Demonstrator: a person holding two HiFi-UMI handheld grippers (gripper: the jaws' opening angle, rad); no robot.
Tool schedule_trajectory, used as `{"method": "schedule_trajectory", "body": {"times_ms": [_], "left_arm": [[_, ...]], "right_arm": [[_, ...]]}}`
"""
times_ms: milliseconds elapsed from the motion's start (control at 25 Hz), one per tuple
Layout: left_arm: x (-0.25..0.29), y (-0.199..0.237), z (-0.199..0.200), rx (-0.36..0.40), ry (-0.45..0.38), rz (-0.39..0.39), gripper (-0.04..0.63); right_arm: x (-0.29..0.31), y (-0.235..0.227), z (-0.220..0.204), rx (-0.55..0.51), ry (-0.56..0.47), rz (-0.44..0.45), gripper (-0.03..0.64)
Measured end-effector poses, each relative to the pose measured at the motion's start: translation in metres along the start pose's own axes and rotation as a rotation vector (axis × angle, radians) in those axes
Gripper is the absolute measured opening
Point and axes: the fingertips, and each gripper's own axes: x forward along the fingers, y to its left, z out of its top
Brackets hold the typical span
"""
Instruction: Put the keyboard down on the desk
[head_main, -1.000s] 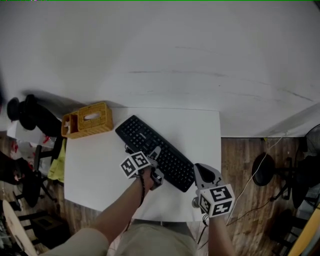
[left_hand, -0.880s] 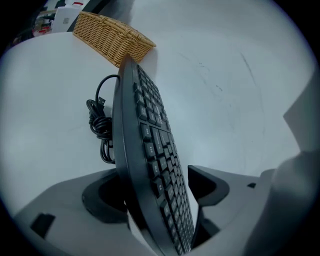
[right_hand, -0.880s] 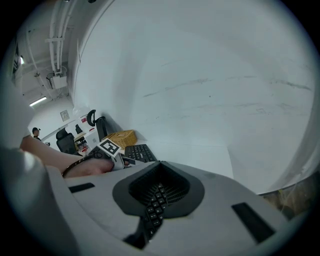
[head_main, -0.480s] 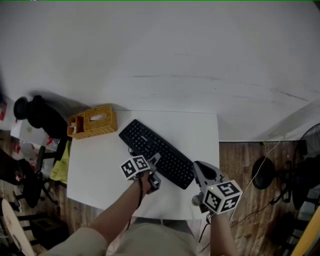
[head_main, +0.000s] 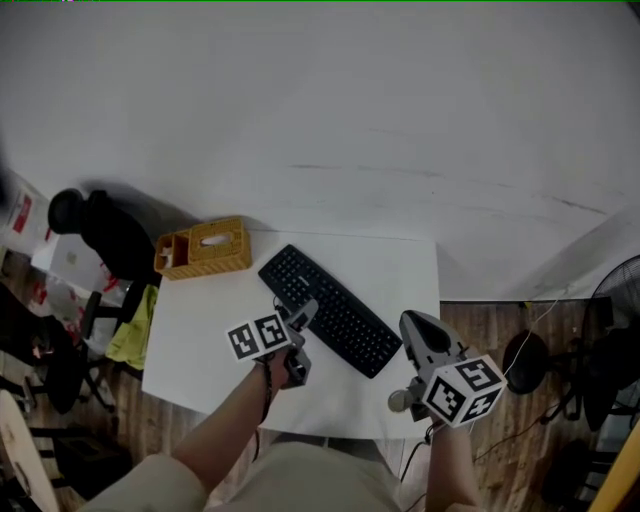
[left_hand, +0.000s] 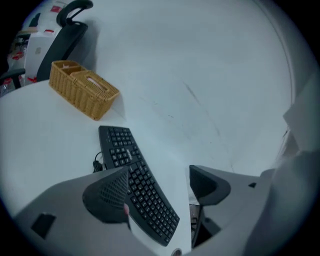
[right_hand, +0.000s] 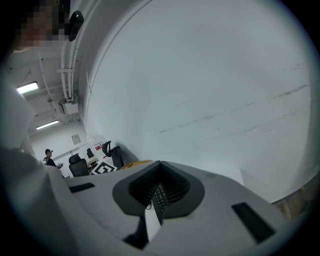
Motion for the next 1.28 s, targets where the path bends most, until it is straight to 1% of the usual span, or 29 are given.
{"method": "schedule_trajectory", "body": {"times_ms": [200, 440, 600, 680, 800, 880, 1000, 1120, 1200, 1280], "left_arm": [[-0.038, -0.036, 0.035, 0.178, -0.07, -0.078, 0.385], [-0.086, -0.085, 0.07, 0.446, -0.178, -0.142, 0.382], [-0.119, -0.12, 0.081, 0.612, -0.231, -0.202, 0.371], [-0.137, -0.135, 0.085, 0.666, -0.261, -0.234, 0.336], [-0.164, -0.154, 0.087, 0.752, -0.306, -0.257, 0.284], [-0.179, -0.163, 0.086, 0.803, -0.327, -0.265, 0.232], [-0.198, -0.171, 0.085, 0.885, -0.361, -0.253, 0.19], [-0.214, -0.171, 0.082, 0.942, -0.378, -0.246, 0.137], [-0.222, -0.17, 0.078, 0.978, -0.377, -0.234, 0.123], [-0.228, -0.167, 0.076, 1.003, -0.381, -0.218, 0.092]], "right_arm": [[-0.022, 0.024, 0.042, -0.059, -0.096, 0.01, 0.025], [-0.045, 0.05, 0.082, -0.145, -0.188, 0.005, 0.025], [-0.057, 0.069, 0.097, -0.199, -0.227, 0.012, 0.026], [-0.063, 0.08, 0.102, -0.223, -0.239, 0.022, 0.025], [-0.073, 0.098, 0.106, -0.259, -0.254, 0.041, 0.025], [-0.078, 0.107, 0.108, -0.286, -0.261, 0.054, 0.025], [-0.082, 0.119, 0.109, -0.317, -0.264, 0.071, 0.025], [-0.085, 0.124, 0.11, -0.303, -0.294, 0.063, 0.025], [-0.086, 0.124, 0.11, -0.281, -0.312, 0.057, 0.025], [-0.087, 0.126, 0.108, -0.266, -0.32, 0.066, 0.025]]}}
